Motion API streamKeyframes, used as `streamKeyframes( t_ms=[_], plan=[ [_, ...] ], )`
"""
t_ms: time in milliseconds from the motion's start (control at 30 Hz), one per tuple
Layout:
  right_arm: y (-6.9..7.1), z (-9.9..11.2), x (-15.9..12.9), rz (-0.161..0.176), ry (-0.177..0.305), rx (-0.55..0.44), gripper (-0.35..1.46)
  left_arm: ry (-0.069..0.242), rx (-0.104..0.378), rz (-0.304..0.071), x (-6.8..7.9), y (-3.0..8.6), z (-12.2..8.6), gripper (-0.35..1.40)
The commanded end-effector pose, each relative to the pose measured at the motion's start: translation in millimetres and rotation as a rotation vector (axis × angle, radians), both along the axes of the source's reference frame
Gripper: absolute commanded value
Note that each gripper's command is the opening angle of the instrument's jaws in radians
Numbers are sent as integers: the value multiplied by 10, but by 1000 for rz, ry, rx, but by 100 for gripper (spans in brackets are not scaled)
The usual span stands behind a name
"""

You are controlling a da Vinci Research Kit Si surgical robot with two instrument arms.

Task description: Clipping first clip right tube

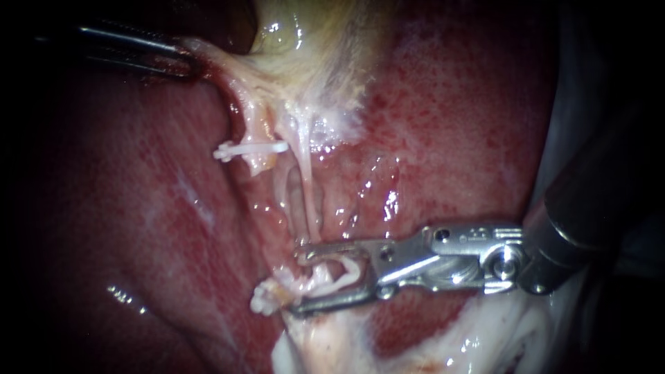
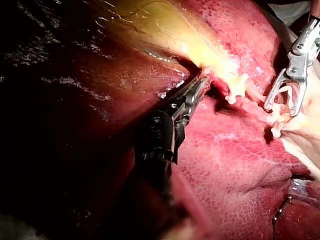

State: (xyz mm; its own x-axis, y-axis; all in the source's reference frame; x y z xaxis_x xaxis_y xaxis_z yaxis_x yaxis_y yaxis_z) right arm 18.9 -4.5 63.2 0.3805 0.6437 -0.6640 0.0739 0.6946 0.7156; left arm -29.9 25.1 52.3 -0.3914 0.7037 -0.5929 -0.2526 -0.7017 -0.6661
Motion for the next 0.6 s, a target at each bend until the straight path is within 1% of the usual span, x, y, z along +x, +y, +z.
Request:
streamKeyframes(
  t_ms=[33, 233, 367, 467, 600],
  plan=[
    [1, -2, -1, -4, 2, 2, 46, 0, 0, 0, 0, 0, 0, -35],
    [2, -15, -10, -13, 10, 9, 49, 0, 0, 0, 1, 0, 0, -35],
    [9, -20, -23, -12, 21, 16, 49, 0, 0, 0, 1, 0, -1, -35],
    [16, -21, -32, -6, 35, 20, 49, 0, 0, 0, 1, 0, -1, -35],
    [21, -14, -40, -9, 37, 21, 49, 0, 0, 0, 2, 0, -1, -35]
  ],
)
